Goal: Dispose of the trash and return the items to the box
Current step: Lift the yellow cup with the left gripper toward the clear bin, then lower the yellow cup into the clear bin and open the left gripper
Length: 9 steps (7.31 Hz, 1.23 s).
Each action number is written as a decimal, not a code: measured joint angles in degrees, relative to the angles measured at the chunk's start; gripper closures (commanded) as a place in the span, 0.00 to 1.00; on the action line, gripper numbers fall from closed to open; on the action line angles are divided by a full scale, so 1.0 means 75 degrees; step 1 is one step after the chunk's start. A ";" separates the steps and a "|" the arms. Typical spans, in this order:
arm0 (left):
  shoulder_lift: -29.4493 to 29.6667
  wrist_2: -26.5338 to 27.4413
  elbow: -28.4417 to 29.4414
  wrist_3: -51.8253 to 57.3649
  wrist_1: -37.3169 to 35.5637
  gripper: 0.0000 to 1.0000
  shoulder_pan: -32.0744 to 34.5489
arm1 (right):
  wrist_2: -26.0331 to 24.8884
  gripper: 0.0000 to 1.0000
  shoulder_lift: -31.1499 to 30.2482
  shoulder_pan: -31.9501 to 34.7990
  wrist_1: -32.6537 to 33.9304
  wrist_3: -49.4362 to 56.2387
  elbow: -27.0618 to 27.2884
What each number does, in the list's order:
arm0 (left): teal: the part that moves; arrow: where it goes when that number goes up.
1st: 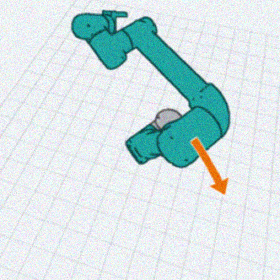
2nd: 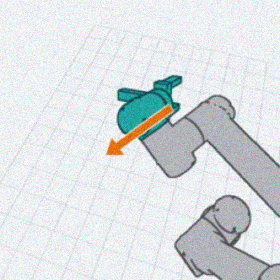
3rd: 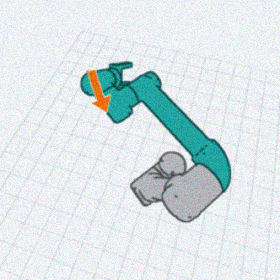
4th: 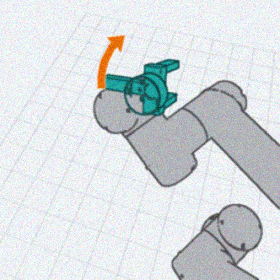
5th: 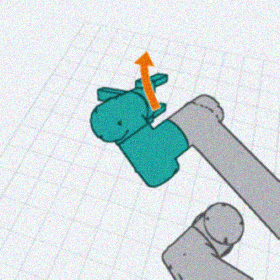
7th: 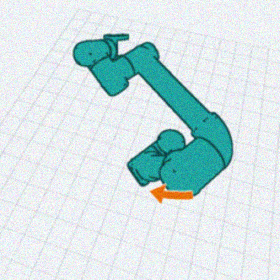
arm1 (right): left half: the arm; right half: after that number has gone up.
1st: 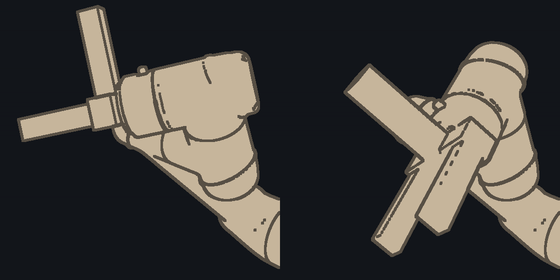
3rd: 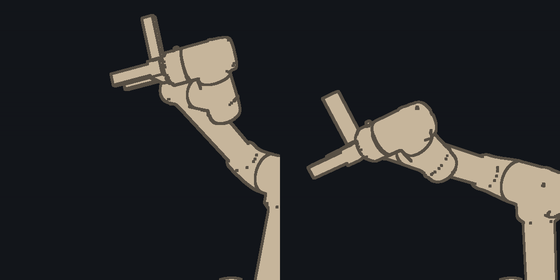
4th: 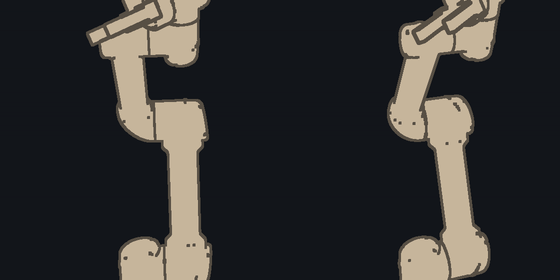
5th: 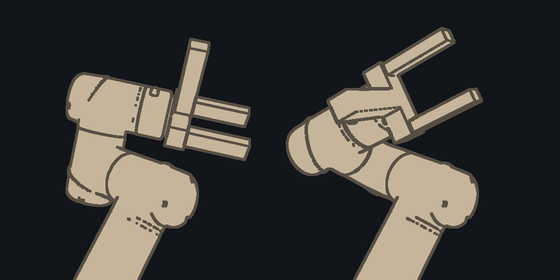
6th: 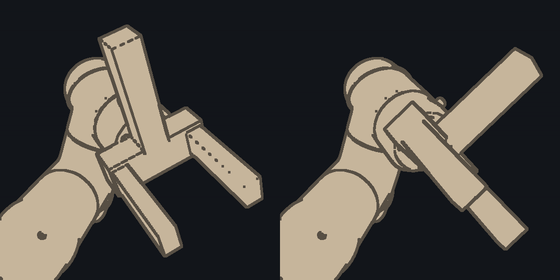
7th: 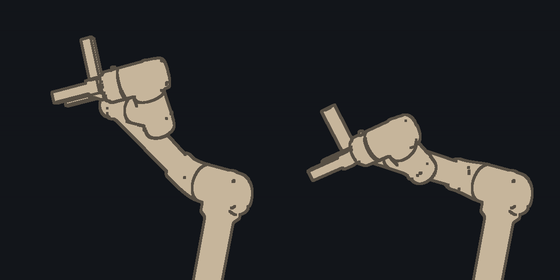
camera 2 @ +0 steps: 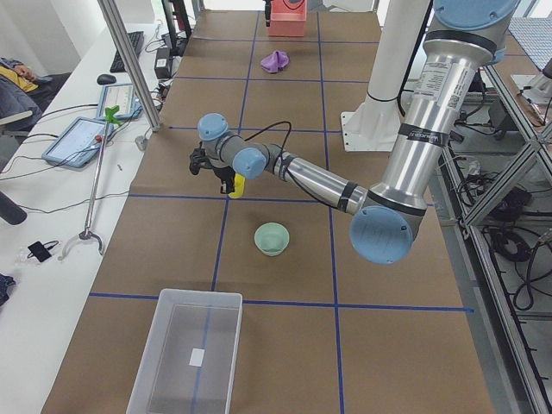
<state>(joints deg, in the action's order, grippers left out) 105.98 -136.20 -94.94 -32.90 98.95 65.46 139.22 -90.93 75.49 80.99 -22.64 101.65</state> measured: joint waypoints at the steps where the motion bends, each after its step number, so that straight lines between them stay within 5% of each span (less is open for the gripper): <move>1: -0.0194 -0.0084 0.0081 0.1141 -0.0273 1.00 0.0605 | 0.0006 0.00 0.0001 0.0000 -0.0008 -0.0027 0.0003; 5: -0.0069 -0.0119 0.2546 0.6910 -0.1285 1.00 0.3453 | 0.0008 0.00 -0.0016 0.0001 -0.0013 -0.0032 -0.0059; 7: 0.0107 -0.0105 0.3806 0.7994 -0.1092 1.00 0.4161 | 0.0004 0.00 -0.0012 -0.0003 -0.0017 -0.0041 -0.0059; 9: 0.0074 -0.0248 0.4832 0.7411 0.0087 1.00 0.4171 | 0.0030 0.00 -0.0046 -0.0008 -0.0018 -0.0050 -0.0011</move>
<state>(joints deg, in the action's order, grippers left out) 106.53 -138.06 -58.70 22.68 99.60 96.74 139.44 -91.28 75.44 80.86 -23.01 101.57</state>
